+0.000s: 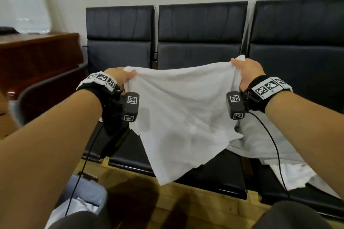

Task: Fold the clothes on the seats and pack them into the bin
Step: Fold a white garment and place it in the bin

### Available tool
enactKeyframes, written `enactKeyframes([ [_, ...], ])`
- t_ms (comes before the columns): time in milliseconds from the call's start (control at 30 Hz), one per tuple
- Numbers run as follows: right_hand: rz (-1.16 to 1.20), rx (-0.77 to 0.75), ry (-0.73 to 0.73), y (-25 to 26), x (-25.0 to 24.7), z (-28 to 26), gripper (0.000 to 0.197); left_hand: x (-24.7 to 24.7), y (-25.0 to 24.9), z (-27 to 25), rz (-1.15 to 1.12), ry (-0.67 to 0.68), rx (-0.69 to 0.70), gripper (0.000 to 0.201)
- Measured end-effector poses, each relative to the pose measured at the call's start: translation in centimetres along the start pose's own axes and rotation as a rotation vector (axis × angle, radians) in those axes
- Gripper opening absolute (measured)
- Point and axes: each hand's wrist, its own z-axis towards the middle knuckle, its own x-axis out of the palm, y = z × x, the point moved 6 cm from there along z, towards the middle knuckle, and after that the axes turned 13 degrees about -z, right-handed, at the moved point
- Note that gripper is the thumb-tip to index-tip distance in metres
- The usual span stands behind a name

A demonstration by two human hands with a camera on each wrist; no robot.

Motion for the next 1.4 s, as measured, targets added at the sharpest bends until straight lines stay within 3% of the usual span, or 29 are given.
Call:
enactKeyframes([
  [67,-0.018,0.007,-0.023,0.7,-1.2,-0.7,0.022,0.3,-1.4,-1.1,0.145,0.013,0.028,0.082],
  [133,-0.039,0.012,-0.030,1.0,-2.1,-0.7,0.032,0.9,-3.9,-4.5,0.240,-0.022,0.055,0.059],
  [200,-0.067,0.013,-0.048,1.2,-3.0,-0.6,0.043,1.4,-5.4,-5.5,0.194,-0.047,0.103,0.046],
  [300,-0.123,0.010,-0.076,1.2,-4.6,0.3,0.058,1.5,-6.8,-4.9,0.044,-0.070,0.186,0.043],
  [400,-0.185,-0.064,-0.090,1.8,-5.8,0.6,0.039,1.9,-8.1,-4.5,0.008,-0.033,0.272,0.023],
  [467,-0.212,-0.117,-0.073,2.4,-6.3,0.1,0.026,2.0,-9.4,-4.9,0.176,-0.062,0.356,0.011],
  [533,-0.255,-0.142,-0.027,2.8,-6.8,0.0,0.019,2.4,-10.7,-5.7,0.415,-0.070,0.449,0.012],
  [633,-0.352,-0.166,0.007,3.4,-7.6,-0.7,0.012,2.8,-11.8,-6.3,0.474,-0.062,0.535,0.010],
  [767,-0.581,-0.220,-0.001,4.2,-8.2,-1.2,0.021,1.9,-11.2,-5.7,0.372,-0.089,0.464,0.017],
  [933,-0.855,-0.191,0.048,3.7,-7.9,0.2,0.023,1.8,-10.1,-4.5,0.527,-0.064,0.387,0.037],
  [1067,-0.995,-0.199,0.047,2.7,-7.0,1.8,0.022,1.5,-9.2,-3.0,0.680,-0.089,0.391,0.032],
  [1233,-1.110,-0.132,0.075,1.1,-5.2,4.7,0.011,2.5,-7.4,0.1,0.928,-0.041,0.301,0.020],
  [1333,-1.068,-0.046,-0.020,1.3,-4.4,7.3,0.014,3.4,-7.3,2.1,0.885,-0.058,0.280,0.017],
  [1400,-0.841,0.086,0.031,0.7,-3.4,9.0,0.014,4.3,-6.6,3.7,0.637,-0.031,0.200,0.013],
])
